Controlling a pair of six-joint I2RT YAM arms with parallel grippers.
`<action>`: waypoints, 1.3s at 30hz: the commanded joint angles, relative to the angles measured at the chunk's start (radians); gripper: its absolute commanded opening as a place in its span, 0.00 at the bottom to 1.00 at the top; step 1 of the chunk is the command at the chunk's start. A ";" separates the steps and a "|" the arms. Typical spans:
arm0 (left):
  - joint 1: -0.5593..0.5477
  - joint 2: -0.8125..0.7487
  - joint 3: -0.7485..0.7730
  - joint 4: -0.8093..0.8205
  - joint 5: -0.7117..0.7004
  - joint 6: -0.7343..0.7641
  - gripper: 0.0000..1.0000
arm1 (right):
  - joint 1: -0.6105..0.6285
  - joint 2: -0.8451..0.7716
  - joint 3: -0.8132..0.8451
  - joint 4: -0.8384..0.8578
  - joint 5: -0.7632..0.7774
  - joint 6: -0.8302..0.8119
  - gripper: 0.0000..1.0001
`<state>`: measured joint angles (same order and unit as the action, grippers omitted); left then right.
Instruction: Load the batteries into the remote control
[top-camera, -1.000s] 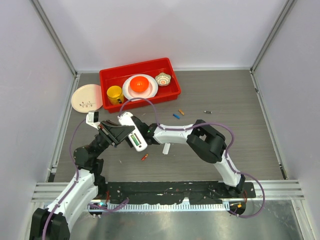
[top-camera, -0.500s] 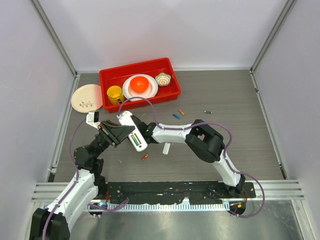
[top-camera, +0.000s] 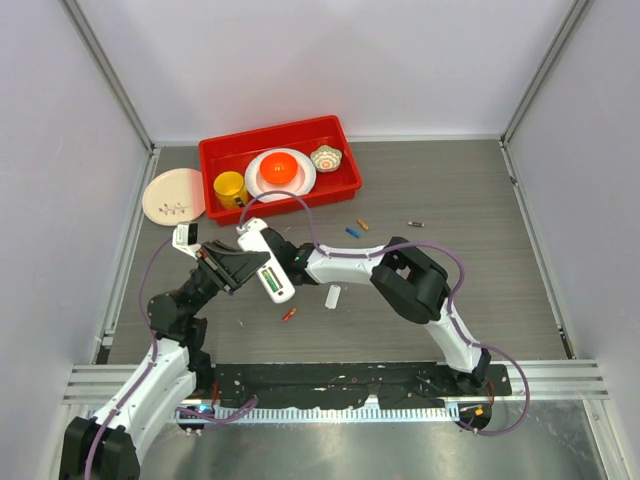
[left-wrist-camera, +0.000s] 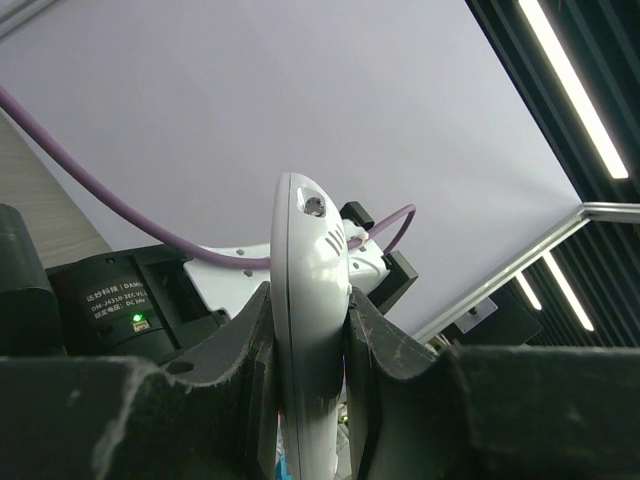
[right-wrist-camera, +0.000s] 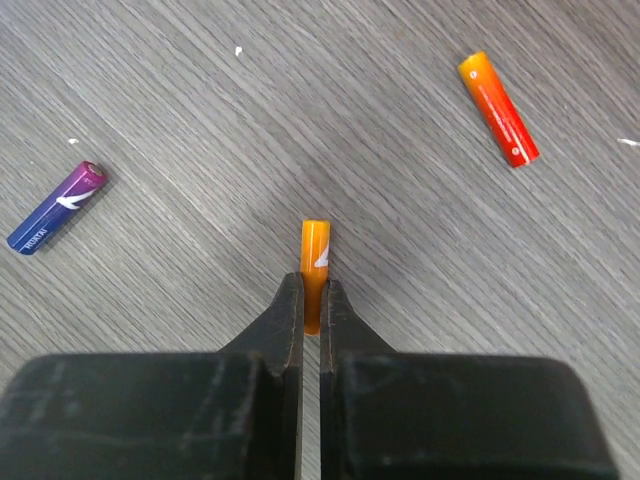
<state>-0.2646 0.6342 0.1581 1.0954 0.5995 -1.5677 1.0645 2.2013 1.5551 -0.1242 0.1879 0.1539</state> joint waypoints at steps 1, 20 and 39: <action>-0.004 -0.014 -0.002 0.032 0.019 0.014 0.00 | -0.018 -0.047 -0.105 -0.002 0.011 0.059 0.01; -0.007 0.064 -0.008 0.006 0.075 0.095 0.00 | -0.110 -0.798 -0.667 -0.110 0.205 0.234 0.01; -0.008 0.104 -0.034 -0.014 0.079 0.120 0.00 | -0.238 -0.625 -0.626 -0.130 0.058 0.129 0.01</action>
<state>-0.2703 0.7464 0.1268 1.0523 0.6579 -1.4746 0.8227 1.5539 0.8730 -0.2779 0.3061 0.3710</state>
